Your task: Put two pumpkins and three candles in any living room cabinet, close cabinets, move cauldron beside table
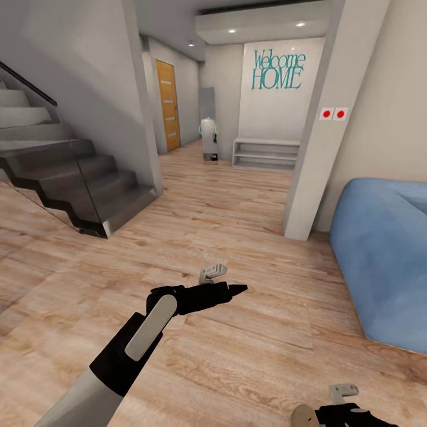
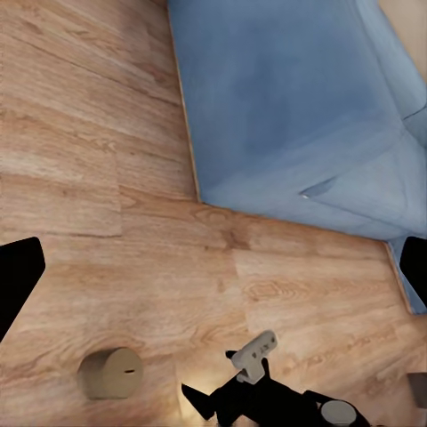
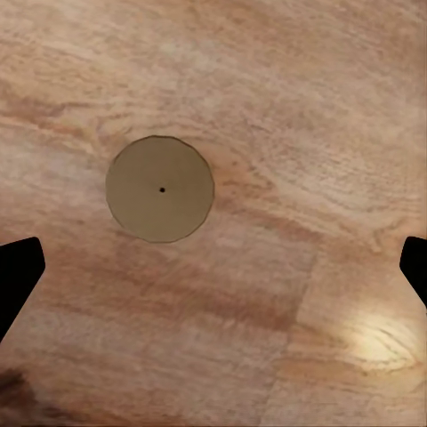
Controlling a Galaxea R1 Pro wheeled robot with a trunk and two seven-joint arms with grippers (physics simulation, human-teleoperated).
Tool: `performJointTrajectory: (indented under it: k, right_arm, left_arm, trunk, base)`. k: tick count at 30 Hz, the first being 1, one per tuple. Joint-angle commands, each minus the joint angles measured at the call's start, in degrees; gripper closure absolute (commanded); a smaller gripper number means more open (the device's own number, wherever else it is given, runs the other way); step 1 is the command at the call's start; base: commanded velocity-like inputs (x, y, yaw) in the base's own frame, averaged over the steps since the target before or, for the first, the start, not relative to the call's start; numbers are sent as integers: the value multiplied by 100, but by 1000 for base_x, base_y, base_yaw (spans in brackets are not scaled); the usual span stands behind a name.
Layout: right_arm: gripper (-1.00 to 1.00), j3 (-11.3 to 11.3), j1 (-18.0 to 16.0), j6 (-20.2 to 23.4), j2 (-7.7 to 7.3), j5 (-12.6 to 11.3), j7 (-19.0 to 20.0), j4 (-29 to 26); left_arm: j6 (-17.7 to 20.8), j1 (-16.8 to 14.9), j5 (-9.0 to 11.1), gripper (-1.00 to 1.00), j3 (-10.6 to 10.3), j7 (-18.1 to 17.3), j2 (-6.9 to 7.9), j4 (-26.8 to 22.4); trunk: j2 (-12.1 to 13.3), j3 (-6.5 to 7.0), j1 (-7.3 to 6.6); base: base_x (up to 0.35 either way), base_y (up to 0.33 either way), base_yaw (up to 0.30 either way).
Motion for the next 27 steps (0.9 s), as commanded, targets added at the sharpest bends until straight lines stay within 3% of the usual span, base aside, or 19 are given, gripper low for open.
performJointTrajectory:
  k: [1,27]
  right_arm:
    - [-100,0,-10,1,0,2,0,-6]
    - [-100,-9,-107,-28,31,5,5,1]
  left_arm:
    - [0,0,-1,-100,0,-2,0,0]
    - [-4,0,-6,-100,0,3,0,1]
  trunk:
    - [-42,-19,23]
    - [-1084,-485,594]
  base:
    - [0,0,0]
    - [0,0,0]
